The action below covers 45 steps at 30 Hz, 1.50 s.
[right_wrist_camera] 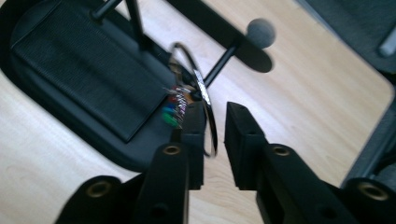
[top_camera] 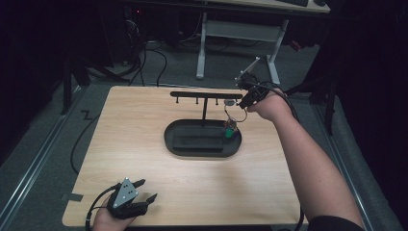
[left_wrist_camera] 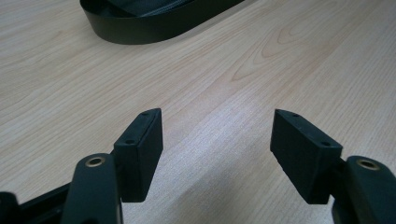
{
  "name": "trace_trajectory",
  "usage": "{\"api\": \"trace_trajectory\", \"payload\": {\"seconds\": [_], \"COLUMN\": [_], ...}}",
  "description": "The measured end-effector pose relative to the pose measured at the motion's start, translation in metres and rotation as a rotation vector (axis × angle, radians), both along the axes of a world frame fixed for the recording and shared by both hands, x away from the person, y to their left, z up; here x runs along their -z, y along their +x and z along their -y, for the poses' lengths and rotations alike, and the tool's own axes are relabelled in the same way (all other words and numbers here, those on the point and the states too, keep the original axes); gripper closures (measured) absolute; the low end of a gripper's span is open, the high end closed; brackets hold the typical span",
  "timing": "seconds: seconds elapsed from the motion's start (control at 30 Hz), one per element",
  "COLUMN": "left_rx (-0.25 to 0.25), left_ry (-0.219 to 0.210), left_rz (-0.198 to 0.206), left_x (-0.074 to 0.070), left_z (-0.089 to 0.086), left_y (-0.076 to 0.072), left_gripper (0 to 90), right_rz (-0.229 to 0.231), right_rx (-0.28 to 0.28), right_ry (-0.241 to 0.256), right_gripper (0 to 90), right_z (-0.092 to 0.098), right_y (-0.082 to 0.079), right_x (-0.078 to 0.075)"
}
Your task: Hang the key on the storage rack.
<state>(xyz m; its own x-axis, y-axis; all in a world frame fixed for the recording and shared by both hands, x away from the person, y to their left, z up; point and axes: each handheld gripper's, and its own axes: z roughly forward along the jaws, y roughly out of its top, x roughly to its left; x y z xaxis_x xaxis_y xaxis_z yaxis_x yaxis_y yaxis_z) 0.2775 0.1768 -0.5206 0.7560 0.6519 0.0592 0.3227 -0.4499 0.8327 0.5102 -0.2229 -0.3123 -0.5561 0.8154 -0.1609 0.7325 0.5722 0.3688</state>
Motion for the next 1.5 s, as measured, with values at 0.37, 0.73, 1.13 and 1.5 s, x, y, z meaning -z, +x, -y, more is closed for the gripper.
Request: {"api": "trace_trajectory", "payload": {"seconds": [0.37,0.73,1.13,1.5], "left_rx": [0.004,0.006,0.016,0.028], "left_ry": [0.003,0.008,0.020,0.028], "left_rz": [0.007,-0.010,-0.012,-0.017], "left_x": [-0.001,0.001,0.001,0.003], "left_z": [0.003,0.008,0.012,0.015], "left_y": [0.000,0.002,0.001,0.002], "left_gripper": [34.8,35.2,35.4,35.5], "right_rz": [0.039,0.093,0.162,0.205], "right_rx": [0.029,0.045,0.028,0.004], "right_ry": [0.052,0.195,0.260,0.269], "right_gripper": [57.7,42.9,39.6,30.4], "right_z": [0.018,0.045,0.056,0.052], "right_y": [-0.032,-0.068,-0.101,-0.131], "right_x": [0.008,0.056,0.111,0.143]}}
